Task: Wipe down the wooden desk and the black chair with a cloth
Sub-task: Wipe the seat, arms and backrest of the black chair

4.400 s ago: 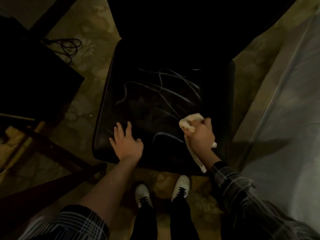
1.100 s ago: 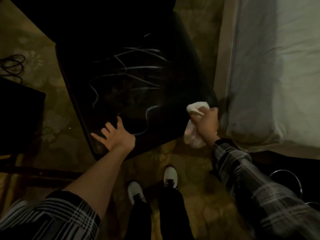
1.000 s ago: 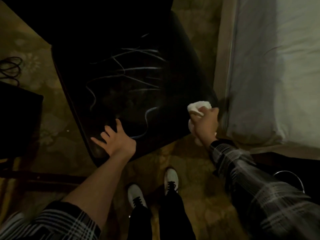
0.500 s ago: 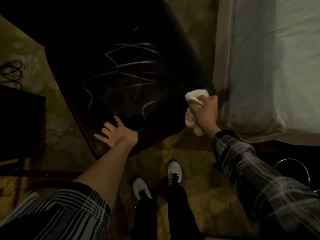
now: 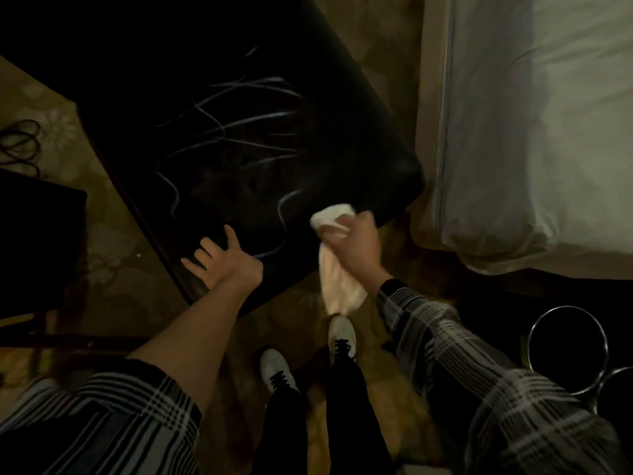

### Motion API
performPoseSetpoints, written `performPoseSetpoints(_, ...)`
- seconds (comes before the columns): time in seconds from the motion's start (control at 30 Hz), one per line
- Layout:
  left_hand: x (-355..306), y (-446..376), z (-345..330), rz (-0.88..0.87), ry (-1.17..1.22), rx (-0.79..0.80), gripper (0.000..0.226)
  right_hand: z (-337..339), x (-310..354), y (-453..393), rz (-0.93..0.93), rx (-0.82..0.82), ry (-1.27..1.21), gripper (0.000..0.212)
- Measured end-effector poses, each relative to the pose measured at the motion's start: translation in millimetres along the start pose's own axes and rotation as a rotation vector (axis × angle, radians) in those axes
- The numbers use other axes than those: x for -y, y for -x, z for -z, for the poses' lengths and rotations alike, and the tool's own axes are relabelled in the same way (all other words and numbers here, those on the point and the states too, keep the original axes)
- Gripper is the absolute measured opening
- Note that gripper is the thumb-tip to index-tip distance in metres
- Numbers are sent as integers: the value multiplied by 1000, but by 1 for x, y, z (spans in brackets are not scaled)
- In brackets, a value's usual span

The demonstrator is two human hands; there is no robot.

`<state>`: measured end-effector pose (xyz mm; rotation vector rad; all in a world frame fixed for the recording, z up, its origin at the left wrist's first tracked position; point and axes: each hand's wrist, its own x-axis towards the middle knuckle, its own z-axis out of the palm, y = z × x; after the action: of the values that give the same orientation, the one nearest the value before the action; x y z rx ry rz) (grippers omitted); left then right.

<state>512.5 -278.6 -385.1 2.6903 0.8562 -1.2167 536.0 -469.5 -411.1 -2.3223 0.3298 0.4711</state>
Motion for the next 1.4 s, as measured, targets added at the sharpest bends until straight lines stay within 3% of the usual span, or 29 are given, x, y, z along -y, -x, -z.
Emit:
performPoseSetpoints(0.1,-4,-3,-7,14,31,-23,86,24,-5,-32,-169,-239,-93,38)
performPoseSetpoints(0.17,-4,-4,-12,10,44,-37,88,15,3,-36,-219,-301,-12,39)
performPoseSetpoints(0.23,-4,-2,-14,3,73,-30,90,-12,19,-20,-197,-276,14,36)
performPoseSetpoints(0.33,-2,0,-8,0,89,-18,86,-49,36,23,-31,-87,56,34)
performPoseSetpoints(0.5,21,-2,-1,-109,57,-72,83,-22,41,9,57,172,147,40)
performPoseSetpoints(0.6,44,-5,-8,-218,341,-244,83,7,47,-23,35,16,137,43)
performPoseSetpoints(0.7,64,-11,-14,-58,574,-441,87,11,54,-47,37,-111,195,35)
performPoseSetpoints(0.77,77,-26,-26,189,807,-236,93,-6,61,-50,28,-89,221,34)
performPoseSetpoints(0.8,83,-33,-31,296,1089,-67,92,-20,67,-41,28,-70,240,35)
performPoseSetpoints(0.87,90,-38,-40,398,1635,211,63,-58,78,-10,92,-3,311,38)
performPoseSetpoints(0.9,93,-36,-43,394,1753,258,45,-77,83,11,133,54,332,37)
performPoseSetpoints(0.97,98,-29,-50,339,1810,304,32,-103,89,47,247,174,339,35)
performPoseSetpoints(1.07,101,-20,-52,310,1849,361,40,-88,84,38,415,286,392,32)
performPoseSetpoints(1.13,100,-23,-56,320,1876,458,51,-61,79,0,399,234,451,31)
performPoseSetpoints(1.27,99,-45,-75,354,1799,535,81,-33,72,-52,158,-64,438,36)
performPoseSetpoints(1.33,98,-53,-85,358,1708,500,88,-61,78,-27,113,-77,437,38)
performPoseSetpoints(1.4,101,-78,-121,405,1613,436,106,-97,82,18,185,-15,420,38)
